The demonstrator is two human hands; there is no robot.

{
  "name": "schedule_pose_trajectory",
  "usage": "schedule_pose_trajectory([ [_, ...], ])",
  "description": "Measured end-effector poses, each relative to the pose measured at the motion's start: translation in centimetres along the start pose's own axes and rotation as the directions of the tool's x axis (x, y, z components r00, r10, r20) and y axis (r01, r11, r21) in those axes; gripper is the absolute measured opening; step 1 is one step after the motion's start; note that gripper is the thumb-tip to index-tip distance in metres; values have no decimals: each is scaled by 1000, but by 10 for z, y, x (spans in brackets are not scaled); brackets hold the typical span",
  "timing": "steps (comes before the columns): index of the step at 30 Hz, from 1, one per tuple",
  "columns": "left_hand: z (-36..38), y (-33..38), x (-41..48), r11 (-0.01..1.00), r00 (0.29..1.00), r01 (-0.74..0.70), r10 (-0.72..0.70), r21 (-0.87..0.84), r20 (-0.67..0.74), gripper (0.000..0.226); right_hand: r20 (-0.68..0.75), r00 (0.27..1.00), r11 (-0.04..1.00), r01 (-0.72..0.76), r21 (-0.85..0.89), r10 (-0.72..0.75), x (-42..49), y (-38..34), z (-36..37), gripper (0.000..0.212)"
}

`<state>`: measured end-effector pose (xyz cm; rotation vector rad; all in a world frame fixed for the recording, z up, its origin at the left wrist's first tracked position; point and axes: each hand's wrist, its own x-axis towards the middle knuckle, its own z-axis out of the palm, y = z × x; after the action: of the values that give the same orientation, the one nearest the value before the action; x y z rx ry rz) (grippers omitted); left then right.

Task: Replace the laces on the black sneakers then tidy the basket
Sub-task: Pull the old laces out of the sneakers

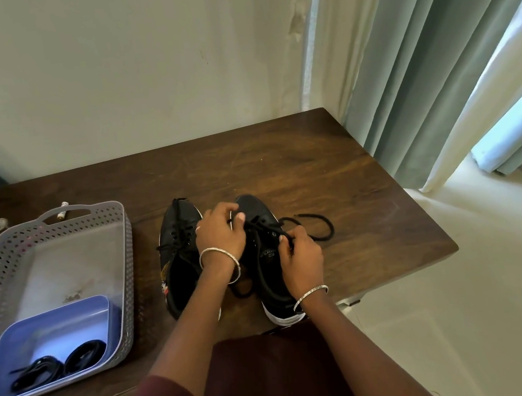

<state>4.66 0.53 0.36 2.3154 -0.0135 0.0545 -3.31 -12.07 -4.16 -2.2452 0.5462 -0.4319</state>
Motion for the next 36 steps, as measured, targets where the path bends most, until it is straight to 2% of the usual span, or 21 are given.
schedule_pose_trajectory([
  [2, 1, 12, -2, 958, 988, -145, 128, 249, 83, 12, -2, 1000, 1000, 2, 16, -2, 0, 1, 1, 12],
  [5, 8, 24, -5, 841, 968, -227, 142, 491, 205, 21, 9, 1000, 1000, -8, 19, 8, 0, 1, 1, 13],
  [8, 12, 30, -2, 797, 966, -232, 122, 557, 228, 21, 10, 1000, 1000, -9, 24, 8, 0, 0, 1, 13],
  [10, 13, 30, 2, 828, 960, -222, 94, 515, 262, 15, 7, 1000, 1000, -5, 19, 5, 0, 0, 1, 13],
  [12, 13, 27, 6, 881, 955, -182, 53, 436, 293, 17, 1, 1000, 1000, -3, 19, 3, 0, 1, 1, 13],
  [13, 11, 24, 6, 931, 954, -123, 15, 344, 301, 19, -3, 1000, 1000, -3, 25, 3, 0, 1, 1, 12],
  [14, 11, 21, 7, 983, 952, 9, -66, 186, 300, 20, -5, 1000, 1000, -2, 28, 2, 0, 1, 1, 12],
  [15, 8, 17, 7, 983, 939, 179, -160, -34, 305, 20, -7, 1000, 1000, 0, 30, 1, 0, 2, 1, 12],
  [16, 4, 16, 6, 896, 910, 353, -263, -269, 320, 21, -10, 1000, 1000, 2, 29, -2, 0, 2, 1, 12],
  [17, -1, 15, 5, 729, 857, 507, -367, -460, 362, 22, -12, 1000, 1000, 3, 27, -3, 0, 2, 1, 12],
  [18, -6, 13, 3, 552, 796, 604, -439, -574, 416, 23, -14, 1000, 1000, 4, 27, -4, 0, 2, 2, 12],
  [19, -11, 10, 2, 439, 763, 637, -476, -634, 438, 24, -16, 1000, 1000, 5, 29, -5, 0, 2, 3, 12],
  [20, -13, 5, 3, 409, 758, 637, -490, -654, 431, 25, -17, 1000, 999, 5, 34, -4, 0, 2, 3, 12],
  [21, -14, 3, 2, 453, 776, 616, -488, -644, 399, 25, -15, 1000, 999, 2, 39, -1, -1, 3, 3, 12],
  [23, -12, -2, 1, 628, 841, 531, -469, -569, 268, 23, -10, 1000, 999, -4, 41, 5, 0, 3, 3, 12],
  [26, -4, -1, -6, 881, 920, 378, -391, -286, 13, 11, -9, 1000, 999, -8, 34, 9, 0, 3, 3, 12],
  [27, -3, 2, -10, 941, 944, 305, -319, -147, -81, 7, -10, 1000, 999, -7, 34, 8, -1, 3, 2, 12],
  [29, 2, 6, -18, 992, 975, 108, -95, 57, -203, 18, -12, 1000, 999, -3, 36, 4, -1, 2, 2, 11],
  [31, 7, 7, -23, 991, 977, -63, 86, 121, -198, 16, -10, 1000, 999, -4, 42, 4, -1, 2, 2, 12],
  [32, 10, 6, -24, 985, 983, -101, 120, 137, -141, 13, -10, 1000, 999, -4, 43, 5, 0, 2, 2, 12],
  [36, 18, 5, -26, 981, 994, -71, 54, 180, 99, 21, -12, 1000, 999, 3, 51, -2, -1, 2, 2, 12],
])
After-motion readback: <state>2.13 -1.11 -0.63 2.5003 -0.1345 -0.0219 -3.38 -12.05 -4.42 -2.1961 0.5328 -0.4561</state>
